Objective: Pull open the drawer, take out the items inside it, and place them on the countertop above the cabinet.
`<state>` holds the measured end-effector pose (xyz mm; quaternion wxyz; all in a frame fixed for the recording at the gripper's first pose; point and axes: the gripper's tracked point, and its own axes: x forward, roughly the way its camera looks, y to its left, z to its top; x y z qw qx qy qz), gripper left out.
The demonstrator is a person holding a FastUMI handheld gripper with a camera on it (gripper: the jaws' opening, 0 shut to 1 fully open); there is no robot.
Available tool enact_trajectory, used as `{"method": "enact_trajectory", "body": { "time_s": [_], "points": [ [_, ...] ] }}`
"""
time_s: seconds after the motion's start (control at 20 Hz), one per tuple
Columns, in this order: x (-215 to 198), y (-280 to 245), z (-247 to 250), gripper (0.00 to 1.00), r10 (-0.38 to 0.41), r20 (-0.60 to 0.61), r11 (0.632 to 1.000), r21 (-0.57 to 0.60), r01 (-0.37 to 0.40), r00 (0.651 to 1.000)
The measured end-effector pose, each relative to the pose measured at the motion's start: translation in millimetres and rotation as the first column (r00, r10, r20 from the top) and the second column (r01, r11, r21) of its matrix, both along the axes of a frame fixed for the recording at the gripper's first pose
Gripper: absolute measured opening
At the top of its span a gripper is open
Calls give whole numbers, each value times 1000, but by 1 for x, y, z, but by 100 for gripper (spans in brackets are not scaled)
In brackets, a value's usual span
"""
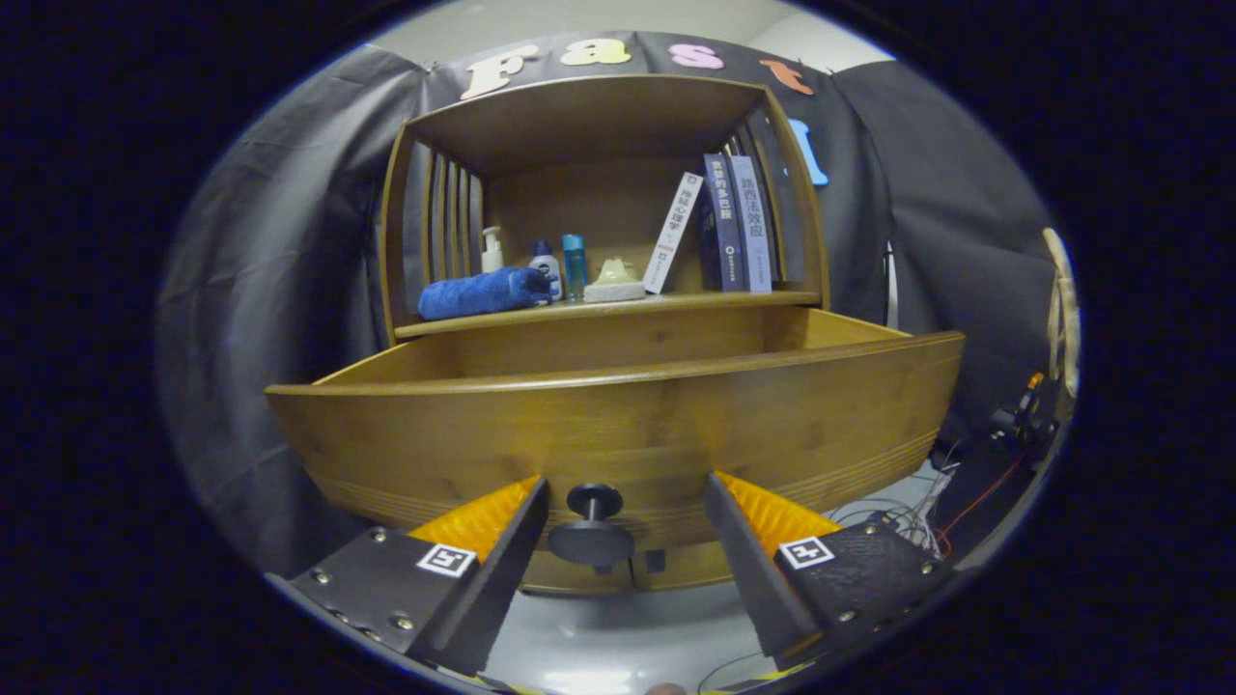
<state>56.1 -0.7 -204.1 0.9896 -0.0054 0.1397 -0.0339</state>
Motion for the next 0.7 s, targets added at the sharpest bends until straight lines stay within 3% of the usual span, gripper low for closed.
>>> {"method": "enact_trajectory", "body": {
  "time_s": [0.25, 0.7],
  "points": [
    [10, -1, 6, 98, 19, 59, 995, -100, -13, 998],
    [57, 4, 13, 98, 14, 81, 996, -83, -7, 997]
  ]
}}
